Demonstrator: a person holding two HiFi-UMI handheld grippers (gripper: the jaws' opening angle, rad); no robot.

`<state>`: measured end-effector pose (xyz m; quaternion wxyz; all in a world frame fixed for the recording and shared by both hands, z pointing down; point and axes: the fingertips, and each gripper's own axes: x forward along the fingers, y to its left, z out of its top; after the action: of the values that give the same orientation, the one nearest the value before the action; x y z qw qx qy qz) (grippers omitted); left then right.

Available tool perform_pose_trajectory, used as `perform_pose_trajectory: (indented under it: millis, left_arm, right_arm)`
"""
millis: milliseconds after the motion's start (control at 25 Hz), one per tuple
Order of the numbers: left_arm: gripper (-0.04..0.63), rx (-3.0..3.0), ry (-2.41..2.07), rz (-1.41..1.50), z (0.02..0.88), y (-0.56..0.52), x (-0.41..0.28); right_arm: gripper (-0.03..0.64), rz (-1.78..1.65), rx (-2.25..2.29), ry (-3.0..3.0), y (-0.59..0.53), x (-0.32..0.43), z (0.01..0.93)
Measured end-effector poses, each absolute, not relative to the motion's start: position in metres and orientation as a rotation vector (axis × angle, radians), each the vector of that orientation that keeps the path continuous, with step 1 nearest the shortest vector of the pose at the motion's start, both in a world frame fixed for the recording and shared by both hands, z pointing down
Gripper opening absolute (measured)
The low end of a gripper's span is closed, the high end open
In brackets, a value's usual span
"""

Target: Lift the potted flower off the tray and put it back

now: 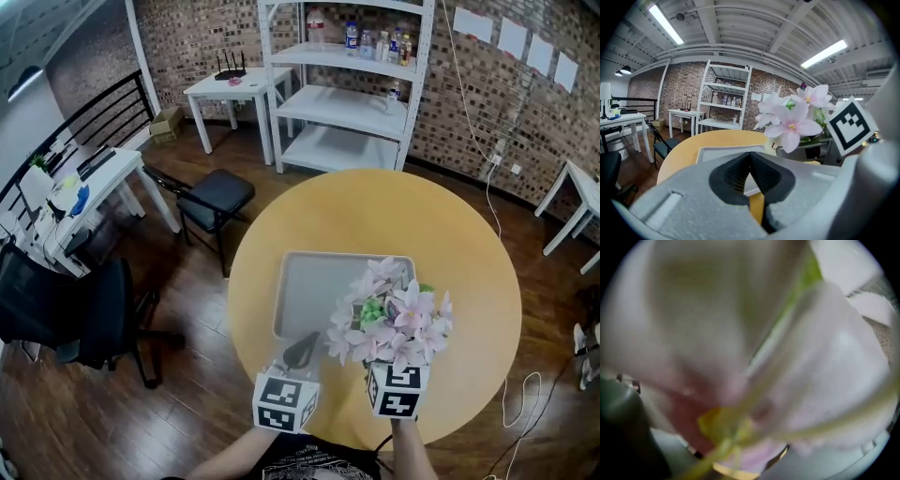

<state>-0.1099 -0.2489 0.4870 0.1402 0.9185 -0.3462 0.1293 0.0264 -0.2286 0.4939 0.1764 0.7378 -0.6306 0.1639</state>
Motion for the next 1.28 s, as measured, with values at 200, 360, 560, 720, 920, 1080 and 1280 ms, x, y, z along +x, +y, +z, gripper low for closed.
perform_pose_trajectory:
  millis: [200,360,560,720,920,1080,1280]
  left_arm:
    - [0.003,2.674,-0.979,0.359,0.48,-0.241,-0.103]
    - [0.003,2.684,-0.957,0.368,0.479,-0.239,-0.098]
    - [0.003,2.709,-0.924,0.362,0.476,-0.234,-0.088]
    - [0.003,2.713,-0.929,0.354,0.472,-0.234,-0.087]
    - [0.003,2.691,-0.95,0.331,0.474,-0.24,-0.095]
    - [0.003,2.678,-0.986,0.331,0.472,-0.244,-0.105]
    - [0.003,2.656,-1.044,0.315,0.473,-0.252,-0.127]
  right_arm:
    - [0.508,0.451,2.124,-1.761,-0.193,0.032,0.468]
    - [0.508,0.447,2.141,-1.742,-0.176,0.036,0.459]
    - [0.508,0.44,2.151,-1.717,-0.169,0.041,0.458]
    - [0.508,0.438,2.149,-1.717,-0.17,0.042,0.458]
    - [0.508,0.44,2.144,-1.727,-0.179,0.039,0.464]
    - [0.508,0.431,2.113,-1.745,-0.194,0.035,0.473]
    - [0.508,0.438,2.083,-1.764,-0.215,0.022,0.492]
